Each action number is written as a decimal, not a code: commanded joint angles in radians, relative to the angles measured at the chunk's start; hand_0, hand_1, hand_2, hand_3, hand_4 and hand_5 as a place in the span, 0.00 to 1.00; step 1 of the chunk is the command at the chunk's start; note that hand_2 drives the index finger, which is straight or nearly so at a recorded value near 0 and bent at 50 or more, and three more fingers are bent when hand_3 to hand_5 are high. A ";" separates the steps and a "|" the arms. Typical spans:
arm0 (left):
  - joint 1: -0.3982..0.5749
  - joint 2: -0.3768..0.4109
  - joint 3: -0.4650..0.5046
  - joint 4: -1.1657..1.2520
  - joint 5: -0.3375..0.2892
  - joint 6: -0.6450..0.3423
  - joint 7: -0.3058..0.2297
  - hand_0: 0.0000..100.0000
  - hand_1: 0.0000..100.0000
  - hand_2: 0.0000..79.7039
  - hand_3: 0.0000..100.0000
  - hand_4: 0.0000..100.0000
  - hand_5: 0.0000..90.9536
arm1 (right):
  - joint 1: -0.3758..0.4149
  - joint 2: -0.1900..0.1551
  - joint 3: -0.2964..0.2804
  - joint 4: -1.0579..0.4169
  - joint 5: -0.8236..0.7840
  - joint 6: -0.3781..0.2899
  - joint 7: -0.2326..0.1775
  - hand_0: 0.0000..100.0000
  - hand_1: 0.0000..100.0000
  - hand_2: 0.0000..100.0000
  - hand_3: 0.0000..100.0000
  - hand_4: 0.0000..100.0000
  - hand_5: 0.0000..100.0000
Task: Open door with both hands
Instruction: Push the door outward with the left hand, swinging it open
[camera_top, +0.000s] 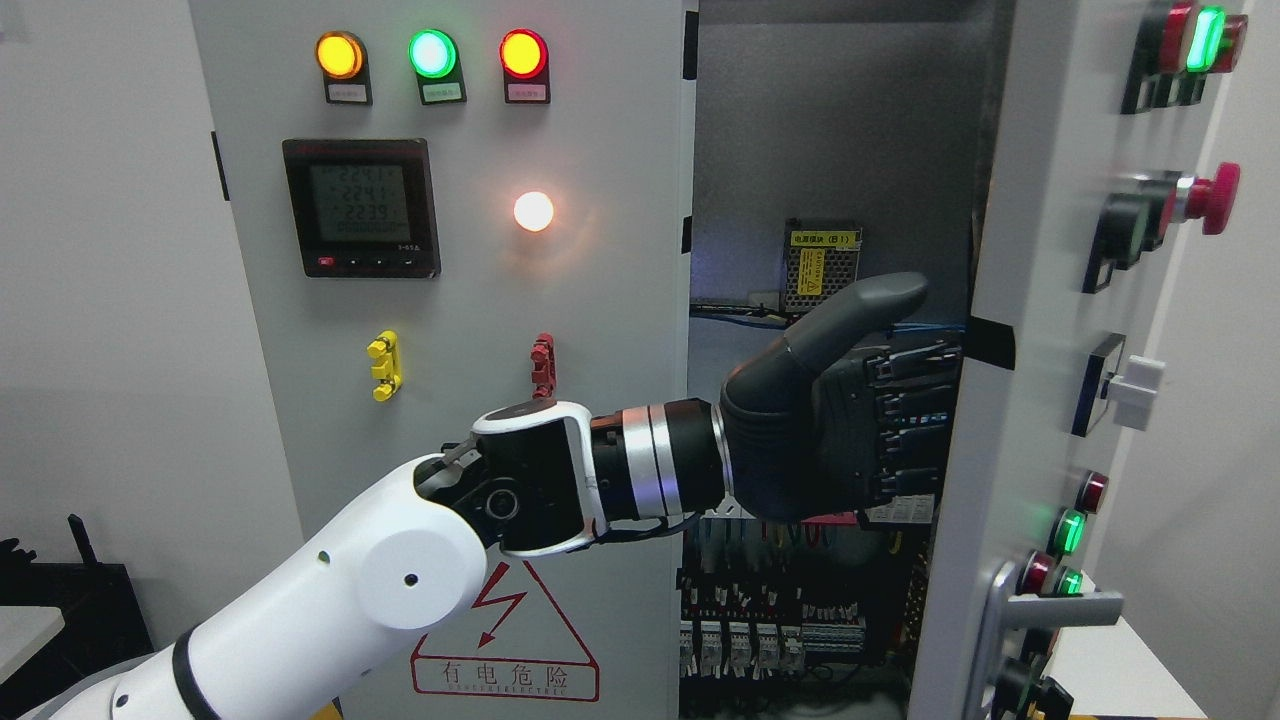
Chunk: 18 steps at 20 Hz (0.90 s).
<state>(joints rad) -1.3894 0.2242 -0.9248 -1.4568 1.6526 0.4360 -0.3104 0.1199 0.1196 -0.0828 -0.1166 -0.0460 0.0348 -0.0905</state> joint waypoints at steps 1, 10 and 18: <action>-0.008 -0.083 0.006 0.006 -0.014 0.020 -0.003 0.12 0.39 0.00 0.00 0.00 0.00 | 0.000 0.000 0.000 0.000 0.000 0.000 0.000 0.05 0.00 0.00 0.00 0.00 0.00; -0.037 -0.135 0.004 -0.025 -0.016 0.020 -0.001 0.12 0.39 0.00 0.00 0.00 0.00 | 0.001 0.000 0.000 0.000 0.000 0.000 0.000 0.05 0.00 0.00 0.00 0.00 0.00; -0.048 -0.190 0.004 -0.028 -0.069 0.018 -0.001 0.12 0.39 0.00 0.00 0.00 0.00 | 0.000 0.000 0.000 0.000 0.000 0.000 0.000 0.05 0.00 0.00 0.00 0.00 0.00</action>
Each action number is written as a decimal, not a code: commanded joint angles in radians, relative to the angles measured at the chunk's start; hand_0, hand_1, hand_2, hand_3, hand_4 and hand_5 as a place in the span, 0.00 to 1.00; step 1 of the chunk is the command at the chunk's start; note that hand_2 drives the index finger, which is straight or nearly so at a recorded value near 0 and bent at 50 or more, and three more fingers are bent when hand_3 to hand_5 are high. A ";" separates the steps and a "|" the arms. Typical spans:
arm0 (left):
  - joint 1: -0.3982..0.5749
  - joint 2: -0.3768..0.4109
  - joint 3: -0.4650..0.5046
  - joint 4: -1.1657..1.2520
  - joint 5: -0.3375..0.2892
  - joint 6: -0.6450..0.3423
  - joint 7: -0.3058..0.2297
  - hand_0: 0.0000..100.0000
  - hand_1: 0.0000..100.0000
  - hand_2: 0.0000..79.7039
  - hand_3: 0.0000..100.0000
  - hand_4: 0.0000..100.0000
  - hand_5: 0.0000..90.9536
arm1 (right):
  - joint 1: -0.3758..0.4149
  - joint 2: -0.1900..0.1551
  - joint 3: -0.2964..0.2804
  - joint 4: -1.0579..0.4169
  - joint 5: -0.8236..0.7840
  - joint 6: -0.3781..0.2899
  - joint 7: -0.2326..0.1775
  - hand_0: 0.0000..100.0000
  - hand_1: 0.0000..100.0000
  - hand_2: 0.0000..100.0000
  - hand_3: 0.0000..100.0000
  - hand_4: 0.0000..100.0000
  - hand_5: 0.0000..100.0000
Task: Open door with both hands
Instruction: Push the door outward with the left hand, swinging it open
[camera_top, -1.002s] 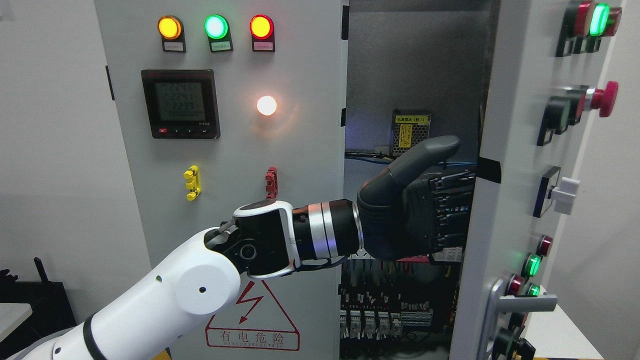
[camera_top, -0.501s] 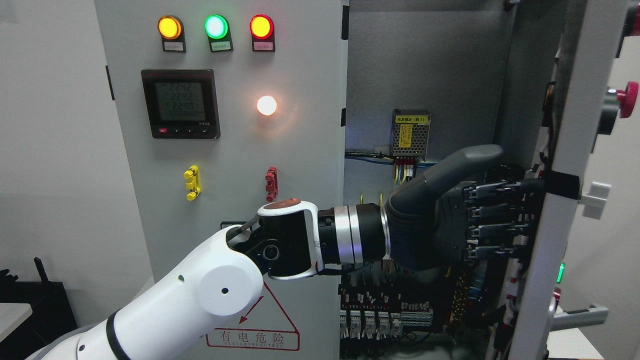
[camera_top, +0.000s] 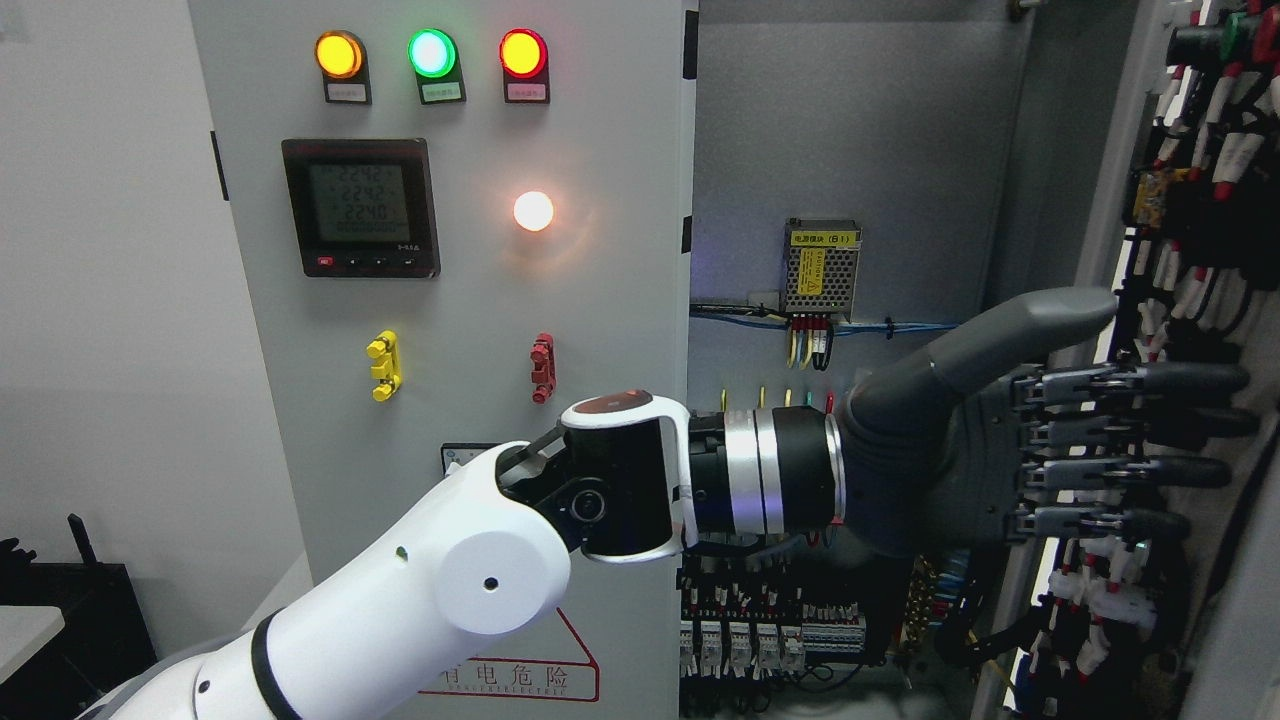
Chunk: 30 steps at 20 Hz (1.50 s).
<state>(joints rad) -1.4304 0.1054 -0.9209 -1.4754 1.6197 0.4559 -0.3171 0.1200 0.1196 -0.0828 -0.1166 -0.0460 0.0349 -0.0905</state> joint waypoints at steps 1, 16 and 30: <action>-0.007 -0.076 0.000 -0.010 -0.040 -0.003 0.006 0.12 0.39 0.00 0.00 0.00 0.00 | 0.000 0.000 0.000 0.000 0.000 0.000 0.000 0.05 0.00 0.00 0.00 0.00 0.00; -0.002 -0.115 -0.041 0.021 -0.116 -0.026 0.021 0.12 0.39 0.00 0.00 0.00 0.00 | 0.001 0.000 0.000 0.000 0.000 0.000 0.000 0.05 0.00 0.00 0.00 0.00 0.00; -0.001 -0.121 -0.110 0.030 -0.118 -0.148 0.144 0.12 0.39 0.00 0.00 0.00 0.00 | 0.000 0.000 0.000 0.000 0.000 0.000 0.000 0.05 0.00 0.00 0.00 0.00 0.00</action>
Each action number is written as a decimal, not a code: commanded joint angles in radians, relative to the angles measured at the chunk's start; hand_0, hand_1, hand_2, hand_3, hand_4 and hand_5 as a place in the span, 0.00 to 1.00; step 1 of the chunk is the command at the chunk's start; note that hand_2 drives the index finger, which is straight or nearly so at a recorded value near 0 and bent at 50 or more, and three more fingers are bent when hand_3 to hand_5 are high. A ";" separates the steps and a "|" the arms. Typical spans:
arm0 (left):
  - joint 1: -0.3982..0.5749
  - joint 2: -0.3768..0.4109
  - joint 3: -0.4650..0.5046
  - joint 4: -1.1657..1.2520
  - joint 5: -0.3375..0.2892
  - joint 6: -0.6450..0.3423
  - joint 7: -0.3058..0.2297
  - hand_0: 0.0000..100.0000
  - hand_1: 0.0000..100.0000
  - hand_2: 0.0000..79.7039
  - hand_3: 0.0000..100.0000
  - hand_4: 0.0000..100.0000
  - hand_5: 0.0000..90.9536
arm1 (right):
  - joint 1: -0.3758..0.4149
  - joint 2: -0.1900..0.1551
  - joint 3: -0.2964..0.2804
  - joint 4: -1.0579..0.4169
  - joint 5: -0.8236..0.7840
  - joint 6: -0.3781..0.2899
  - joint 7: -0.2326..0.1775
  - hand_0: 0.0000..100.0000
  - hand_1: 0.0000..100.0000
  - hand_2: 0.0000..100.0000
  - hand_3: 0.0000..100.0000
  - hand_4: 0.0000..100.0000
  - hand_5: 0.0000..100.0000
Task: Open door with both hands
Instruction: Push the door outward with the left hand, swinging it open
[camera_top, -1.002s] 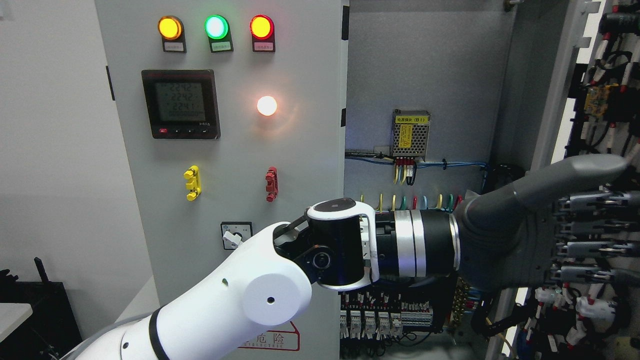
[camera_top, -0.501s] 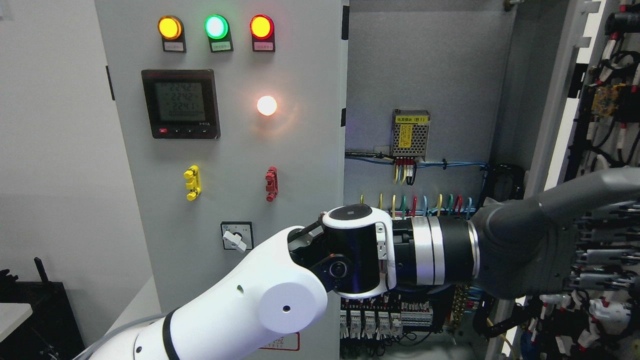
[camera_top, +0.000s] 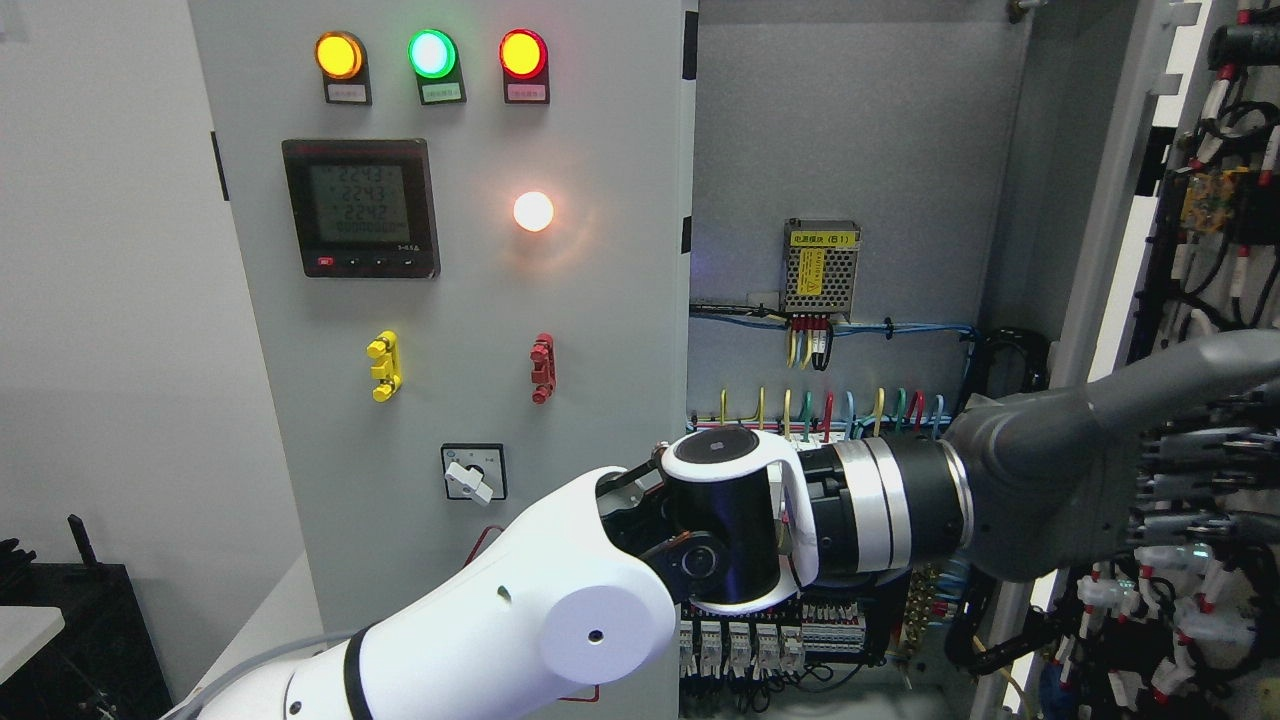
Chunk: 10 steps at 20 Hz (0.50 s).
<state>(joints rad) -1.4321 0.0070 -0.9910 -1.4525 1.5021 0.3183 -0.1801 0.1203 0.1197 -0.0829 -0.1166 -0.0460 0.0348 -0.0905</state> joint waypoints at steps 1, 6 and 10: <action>0.001 -0.022 -0.049 0.006 0.001 -0.011 0.007 0.12 0.39 0.00 0.00 0.00 0.00 | 0.001 0.000 0.000 0.000 0.000 0.000 0.000 0.05 0.00 0.00 0.00 0.00 0.00; 0.001 -0.024 -0.087 0.004 0.007 -0.048 0.001 0.12 0.39 0.00 0.00 0.00 0.00 | 0.001 0.000 0.000 0.000 0.000 0.000 0.000 0.05 0.00 0.00 0.00 0.00 0.00; 0.001 -0.025 -0.095 0.001 0.009 -0.054 -0.001 0.12 0.39 0.00 0.00 0.00 0.00 | -0.001 0.000 0.000 0.000 0.000 0.000 0.000 0.05 0.00 0.00 0.00 0.00 0.00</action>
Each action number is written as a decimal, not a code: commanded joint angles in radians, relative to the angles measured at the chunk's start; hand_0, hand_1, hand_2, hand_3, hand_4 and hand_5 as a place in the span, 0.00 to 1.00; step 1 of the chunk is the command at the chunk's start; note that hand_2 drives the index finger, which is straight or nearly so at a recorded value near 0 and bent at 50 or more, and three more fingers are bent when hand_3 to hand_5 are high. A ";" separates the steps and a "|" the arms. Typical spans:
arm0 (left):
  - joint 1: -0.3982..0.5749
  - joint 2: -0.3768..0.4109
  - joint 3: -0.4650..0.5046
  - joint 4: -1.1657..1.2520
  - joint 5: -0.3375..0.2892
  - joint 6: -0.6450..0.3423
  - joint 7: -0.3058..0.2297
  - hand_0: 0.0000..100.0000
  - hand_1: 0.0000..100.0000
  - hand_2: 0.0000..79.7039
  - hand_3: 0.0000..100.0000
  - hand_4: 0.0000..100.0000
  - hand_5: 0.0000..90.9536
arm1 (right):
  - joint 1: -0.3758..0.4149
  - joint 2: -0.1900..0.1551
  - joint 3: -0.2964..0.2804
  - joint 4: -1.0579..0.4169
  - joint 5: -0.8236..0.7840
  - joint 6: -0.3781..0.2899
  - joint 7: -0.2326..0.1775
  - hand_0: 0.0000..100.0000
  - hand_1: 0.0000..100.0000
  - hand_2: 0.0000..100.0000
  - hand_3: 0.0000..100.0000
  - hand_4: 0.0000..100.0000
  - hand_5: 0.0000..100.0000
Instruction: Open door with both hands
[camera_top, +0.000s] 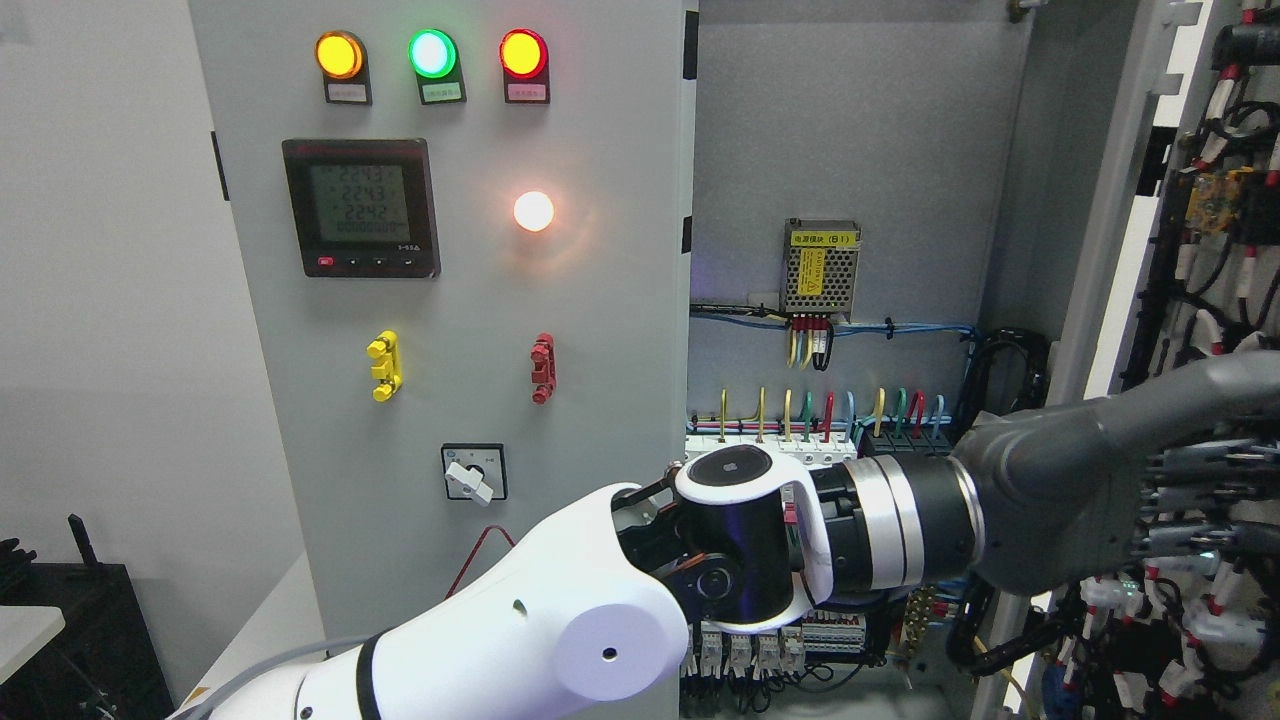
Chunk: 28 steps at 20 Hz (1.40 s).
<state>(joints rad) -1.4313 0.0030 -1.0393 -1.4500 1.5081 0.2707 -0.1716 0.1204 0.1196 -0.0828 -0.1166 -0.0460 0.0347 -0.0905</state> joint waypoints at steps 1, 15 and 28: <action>0.000 -0.021 -0.048 -0.001 0.003 -0.008 -0.009 0.12 0.39 0.00 0.00 0.00 0.00 | 0.001 0.000 0.000 0.000 0.000 0.001 0.000 0.05 0.00 0.00 0.00 0.00 0.00; 0.000 -0.021 -0.058 -0.003 0.001 -0.016 -0.009 0.12 0.39 0.00 0.00 0.00 0.00 | -0.001 0.000 0.000 0.000 0.000 0.001 0.000 0.05 0.00 0.00 0.00 0.00 0.00; 0.005 -0.006 0.007 -0.001 -0.008 0.001 -0.048 0.12 0.39 0.00 0.00 0.00 0.00 | -0.001 0.000 0.000 0.000 0.000 0.001 0.000 0.05 0.00 0.00 0.00 0.00 0.00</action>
<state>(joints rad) -1.4294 0.0002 -1.0786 -1.4517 1.5015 0.2526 -0.2035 0.1201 0.1196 -0.0828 -0.1166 -0.0460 0.0347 -0.0905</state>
